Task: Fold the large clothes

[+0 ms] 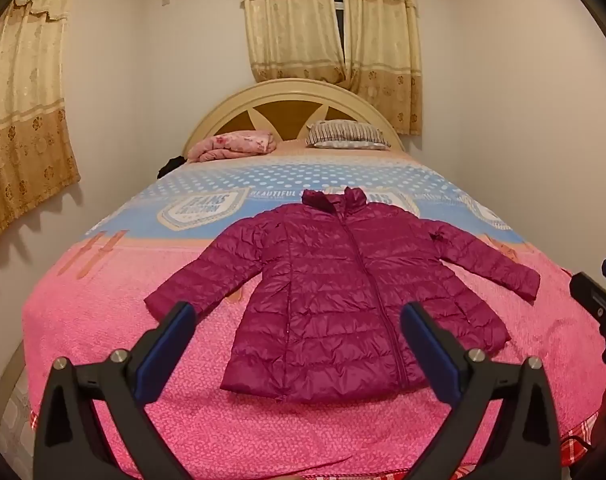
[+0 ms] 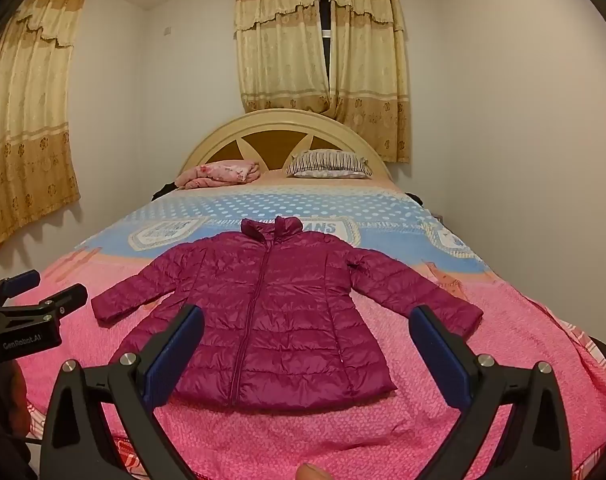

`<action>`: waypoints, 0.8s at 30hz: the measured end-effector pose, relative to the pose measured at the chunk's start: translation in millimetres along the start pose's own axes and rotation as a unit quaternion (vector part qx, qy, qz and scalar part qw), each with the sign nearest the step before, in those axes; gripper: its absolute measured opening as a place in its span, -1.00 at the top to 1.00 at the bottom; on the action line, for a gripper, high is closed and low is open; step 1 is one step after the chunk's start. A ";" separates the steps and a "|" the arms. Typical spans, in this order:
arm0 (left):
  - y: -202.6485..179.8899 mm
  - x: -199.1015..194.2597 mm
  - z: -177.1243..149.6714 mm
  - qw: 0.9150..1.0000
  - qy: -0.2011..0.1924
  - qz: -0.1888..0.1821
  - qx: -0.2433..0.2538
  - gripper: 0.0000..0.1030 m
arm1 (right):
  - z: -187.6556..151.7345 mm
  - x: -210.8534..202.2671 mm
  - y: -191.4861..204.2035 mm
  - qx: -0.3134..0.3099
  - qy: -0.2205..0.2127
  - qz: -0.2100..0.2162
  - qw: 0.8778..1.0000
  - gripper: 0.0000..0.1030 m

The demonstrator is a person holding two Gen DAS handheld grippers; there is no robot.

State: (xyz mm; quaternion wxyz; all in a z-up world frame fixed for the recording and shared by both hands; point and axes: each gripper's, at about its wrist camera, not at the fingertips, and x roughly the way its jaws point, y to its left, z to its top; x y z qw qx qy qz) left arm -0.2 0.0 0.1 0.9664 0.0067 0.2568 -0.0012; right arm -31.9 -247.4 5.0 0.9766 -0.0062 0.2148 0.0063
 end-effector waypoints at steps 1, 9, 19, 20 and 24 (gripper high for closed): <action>0.3 0.0 0.0 1.000 0.000 0.000 -0.001 -1.00 | -0.2 -0.2 -0.2 0.000 0.000 0.000 1.000 -0.98; -3.3 2.1 -4.2 1.000 -0.002 0.004 0.002 -1.00 | -0.5 2.2 -0.5 0.002 -0.004 -0.003 1.000 -0.98; 0.1 5.3 -3.4 1.000 0.001 0.005 0.001 -1.00 | -6.3 3.6 -3.4 0.009 0.002 0.000 1.000 -0.98; -0.4 5.3 -3.6 1.000 0.000 0.005 0.002 -1.00 | -6.3 3.6 -3.1 0.009 0.003 0.000 1.000 -0.98; 3.5 6.1 -3.6 1.000 0.000 0.004 0.002 -1.00 | -8.1 6.5 -3.6 0.010 0.006 0.001 1.000 -0.98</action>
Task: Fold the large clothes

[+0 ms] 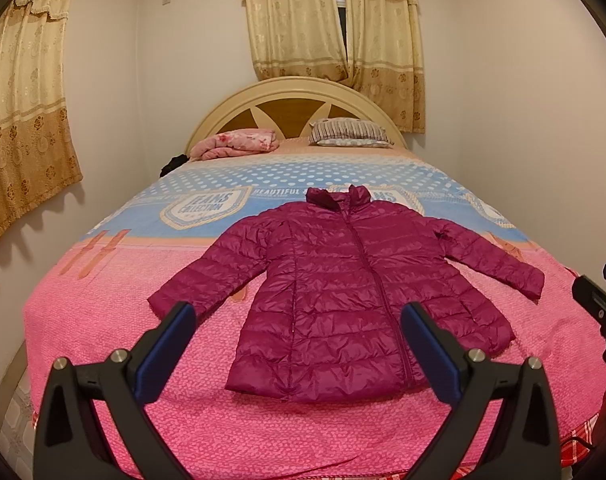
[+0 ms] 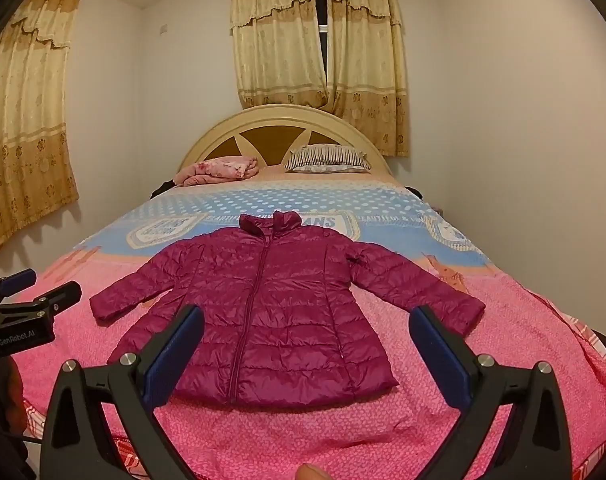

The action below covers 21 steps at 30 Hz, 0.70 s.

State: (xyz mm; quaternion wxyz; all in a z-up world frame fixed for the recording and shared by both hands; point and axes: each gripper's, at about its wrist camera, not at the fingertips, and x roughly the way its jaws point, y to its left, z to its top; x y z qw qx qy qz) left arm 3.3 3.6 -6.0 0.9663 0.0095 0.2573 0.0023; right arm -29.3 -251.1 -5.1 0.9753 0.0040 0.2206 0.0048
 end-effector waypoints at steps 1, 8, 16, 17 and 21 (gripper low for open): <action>0.3 0.0 0.1 1.000 0.000 0.000 0.000 -1.00 | -0.7 0.9 -0.4 0.000 0.001 0.000 1.000 -0.98; 1.6 -0.2 0.2 1.000 -0.001 0.000 0.000 -1.00 | -3.2 2.8 0.9 -0.001 0.002 0.003 1.000 -0.98; 3.1 0.3 1.1 1.000 -0.002 0.001 0.000 -1.00 | -3.9 3.1 1.2 0.000 0.002 0.005 1.000 -0.98; 2.9 -0.4 1.1 1.000 -0.002 0.001 -0.001 -1.00 | -4.3 2.9 1.7 -0.001 0.003 0.005 1.000 -0.98; 2.8 -0.3 1.0 1.000 -0.002 0.001 0.000 -1.00 | -5.1 2.8 2.0 -0.002 0.004 0.006 1.000 -0.98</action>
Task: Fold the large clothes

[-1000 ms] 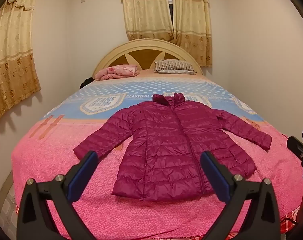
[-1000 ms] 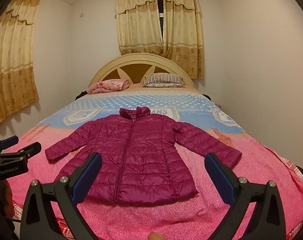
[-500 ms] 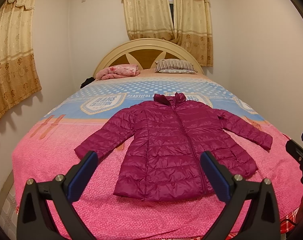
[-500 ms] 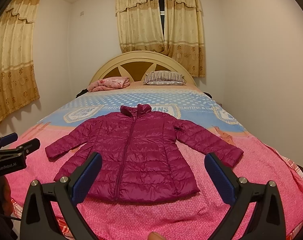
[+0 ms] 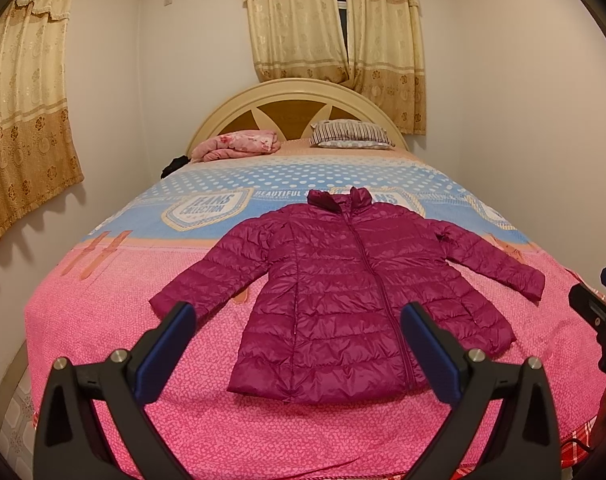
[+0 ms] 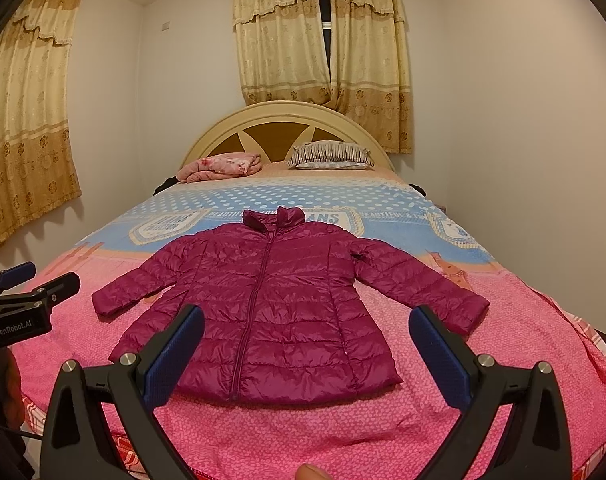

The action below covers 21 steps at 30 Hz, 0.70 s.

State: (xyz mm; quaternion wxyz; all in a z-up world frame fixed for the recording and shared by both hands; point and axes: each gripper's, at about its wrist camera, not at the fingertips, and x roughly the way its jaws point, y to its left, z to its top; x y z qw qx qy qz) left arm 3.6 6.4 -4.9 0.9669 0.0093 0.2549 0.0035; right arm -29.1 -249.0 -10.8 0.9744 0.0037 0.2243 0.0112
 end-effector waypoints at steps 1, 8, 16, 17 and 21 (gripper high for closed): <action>-0.6 0.0 0.0 1.000 0.000 0.000 0.000 -1.00 | 0.3 -0.1 -0.1 0.000 0.000 0.000 1.000 -0.98; -1.0 -0.1 0.3 1.000 0.000 0.000 0.000 -1.00 | -0.7 0.4 0.8 -0.001 0.000 0.000 1.000 -0.98; -0.6 0.5 0.2 1.000 0.000 0.000 0.000 -1.00 | -3.8 2.7 2.2 -0.001 0.004 0.004 1.000 -0.98; -1.0 0.2 0.4 1.000 0.001 0.001 0.000 -1.00 | -4.5 2.6 2.5 -0.001 0.004 0.003 1.000 -0.98; -1.1 0.2 0.3 1.000 0.000 0.002 0.001 -1.00 | -4.3 2.1 2.9 -0.001 0.005 0.005 1.000 -0.98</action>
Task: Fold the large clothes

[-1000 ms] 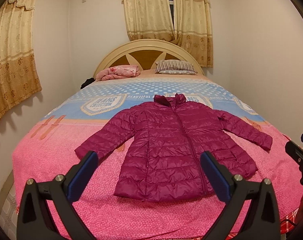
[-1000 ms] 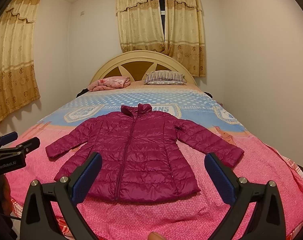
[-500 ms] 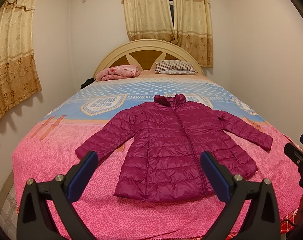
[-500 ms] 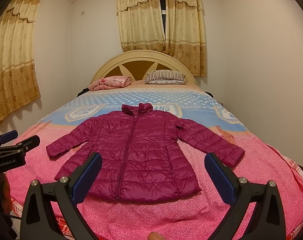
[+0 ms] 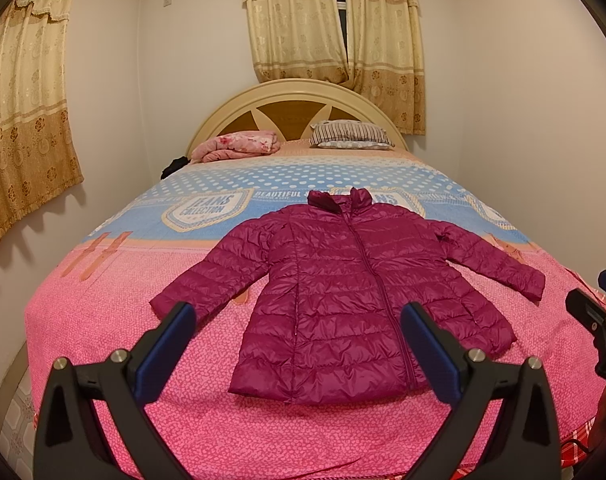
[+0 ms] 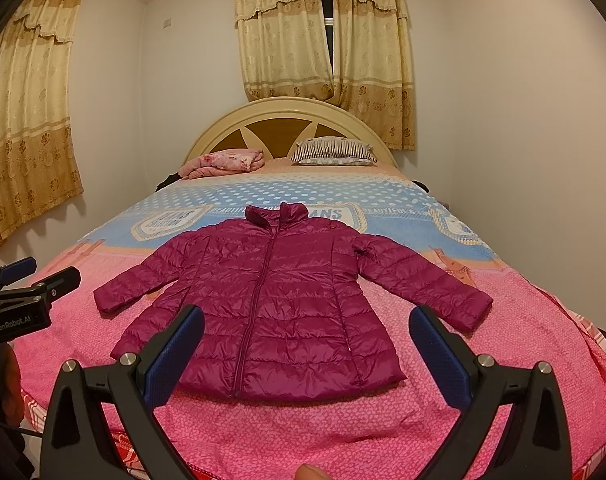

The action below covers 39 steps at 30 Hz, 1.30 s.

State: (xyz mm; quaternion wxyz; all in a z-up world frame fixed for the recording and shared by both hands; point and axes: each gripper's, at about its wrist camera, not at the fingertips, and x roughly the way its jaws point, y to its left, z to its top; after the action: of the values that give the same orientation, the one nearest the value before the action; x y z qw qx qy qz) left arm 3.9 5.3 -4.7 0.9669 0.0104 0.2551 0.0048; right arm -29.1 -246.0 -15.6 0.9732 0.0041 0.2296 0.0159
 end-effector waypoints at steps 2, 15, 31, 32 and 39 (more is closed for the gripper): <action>-0.1 -0.1 0.1 1.000 0.000 -0.001 -0.001 -1.00 | -0.4 -0.5 0.1 0.000 0.000 0.001 1.000 -0.98; 2.0 -0.9 1.6 1.000 -0.001 -0.001 0.000 -1.00 | 0.7 2.0 -1.2 0.000 0.003 0.004 1.000 -0.98; 3.8 7.5 3.3 1.000 0.001 -0.003 0.006 -1.00 | -3.9 15.2 -2.0 0.000 0.015 0.015 1.000 -0.98; 1.5 11.2 1.9 1.000 0.001 -0.002 0.009 -1.00 | -5.1 20.7 -6.3 0.005 0.020 0.017 1.000 -0.98; -12.1 54.6 -1.0 0.999 0.021 -0.004 0.027 -1.00 | -18.7 75.4 -76.8 0.075 0.060 -0.044 0.994 -0.98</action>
State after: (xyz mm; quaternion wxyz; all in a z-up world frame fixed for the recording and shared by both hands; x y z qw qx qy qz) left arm 50.9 -5.9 -32.8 0.9607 0.0354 0.2752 -0.0059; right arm 32.2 -320.4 -67.2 0.9542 0.0658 0.2884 -0.0436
